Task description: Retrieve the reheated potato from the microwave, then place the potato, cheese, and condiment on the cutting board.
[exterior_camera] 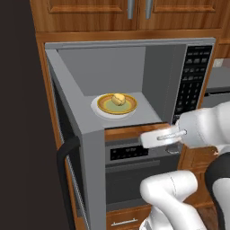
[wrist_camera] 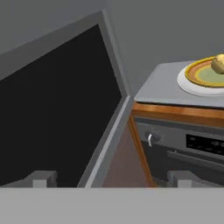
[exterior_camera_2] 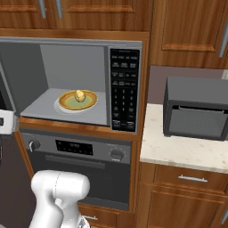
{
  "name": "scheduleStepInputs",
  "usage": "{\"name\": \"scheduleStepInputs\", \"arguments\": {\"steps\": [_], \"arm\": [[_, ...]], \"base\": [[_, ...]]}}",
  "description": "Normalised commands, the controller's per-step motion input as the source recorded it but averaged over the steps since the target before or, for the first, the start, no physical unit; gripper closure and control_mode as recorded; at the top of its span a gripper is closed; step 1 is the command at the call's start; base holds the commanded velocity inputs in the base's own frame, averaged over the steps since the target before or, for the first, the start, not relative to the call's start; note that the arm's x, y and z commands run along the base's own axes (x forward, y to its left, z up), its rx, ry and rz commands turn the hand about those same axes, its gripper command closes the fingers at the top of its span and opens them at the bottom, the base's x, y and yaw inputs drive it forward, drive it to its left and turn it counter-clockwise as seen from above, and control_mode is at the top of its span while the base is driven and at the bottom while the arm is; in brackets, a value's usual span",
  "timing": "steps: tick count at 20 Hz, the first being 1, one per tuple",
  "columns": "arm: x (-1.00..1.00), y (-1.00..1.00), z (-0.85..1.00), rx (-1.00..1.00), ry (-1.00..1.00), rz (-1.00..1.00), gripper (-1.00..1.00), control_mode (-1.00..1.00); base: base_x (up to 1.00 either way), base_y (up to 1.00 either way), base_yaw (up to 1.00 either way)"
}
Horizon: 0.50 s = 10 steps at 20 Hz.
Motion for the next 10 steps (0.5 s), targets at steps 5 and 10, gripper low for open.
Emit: {"name": "scheduleStepInputs", "arguments": {"steps": [5,10], "arm": [[0.63,-0.29,-0.08,-0.05,0.06,-0.18,-1.00,-1.00],[0.60,-0.48,-0.07,-0.06,0.15,-0.01,-1.00,-1.00]], "base": [[0.00,0.00,0.00],[0.00,0.00,0.00]]}}
